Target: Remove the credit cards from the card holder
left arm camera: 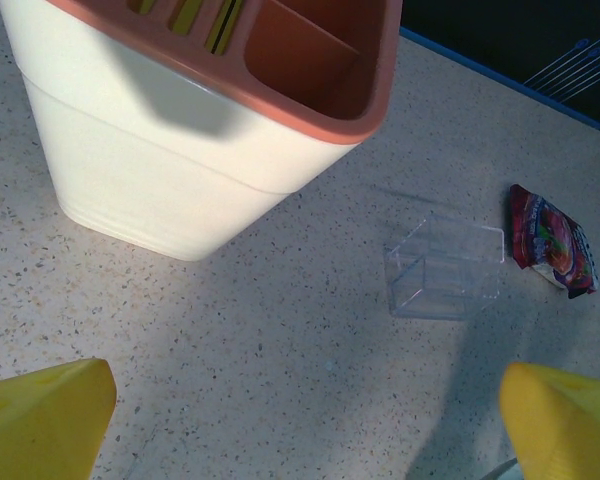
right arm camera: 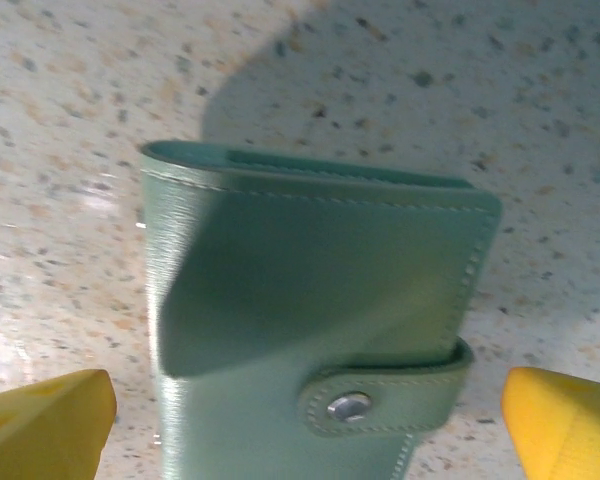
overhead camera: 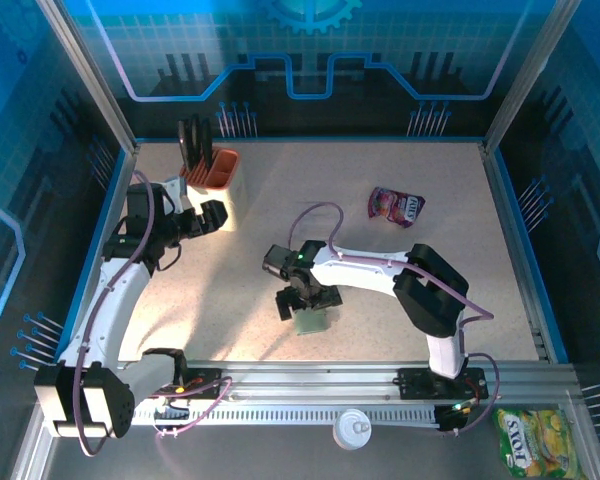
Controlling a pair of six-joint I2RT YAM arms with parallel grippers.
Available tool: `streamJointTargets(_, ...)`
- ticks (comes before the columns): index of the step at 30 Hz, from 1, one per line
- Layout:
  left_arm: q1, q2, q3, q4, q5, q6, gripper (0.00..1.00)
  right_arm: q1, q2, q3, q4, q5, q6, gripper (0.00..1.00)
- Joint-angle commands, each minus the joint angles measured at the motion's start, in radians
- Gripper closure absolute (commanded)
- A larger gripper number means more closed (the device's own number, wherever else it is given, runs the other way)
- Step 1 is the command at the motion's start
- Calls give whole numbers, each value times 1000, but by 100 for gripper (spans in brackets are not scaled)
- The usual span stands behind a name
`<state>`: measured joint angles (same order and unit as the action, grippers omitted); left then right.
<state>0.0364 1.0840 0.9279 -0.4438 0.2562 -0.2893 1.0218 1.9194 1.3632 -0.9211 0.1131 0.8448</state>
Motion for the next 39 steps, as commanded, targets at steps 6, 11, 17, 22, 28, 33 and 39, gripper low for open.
streamJointTargets(6,-2,6,20,-6,8,-11,1,5,19,-26,-24,-23,25,1)
streamJointTargets(11,-2,11,22,-9,11,-12,1,1,20,-30,21,-64,31,4)
streamJointTargets(17,-2,10,22,-9,11,-12,1,-24,28,-44,56,-87,43,9)
streamJointTargets(22,-2,11,22,-9,11,-12,1,-27,50,-33,55,-92,40,10)
streamJointTargets(28,-2,11,22,-8,13,-11,1,-26,63,-19,48,-88,36,12)
streamJointTargets(33,-3,11,22,-8,12,-11,1,-26,51,-11,42,-73,35,20)
streamJointTargets(39,-2,17,22,-4,17,-14,1,-47,34,20,18,-50,9,23)
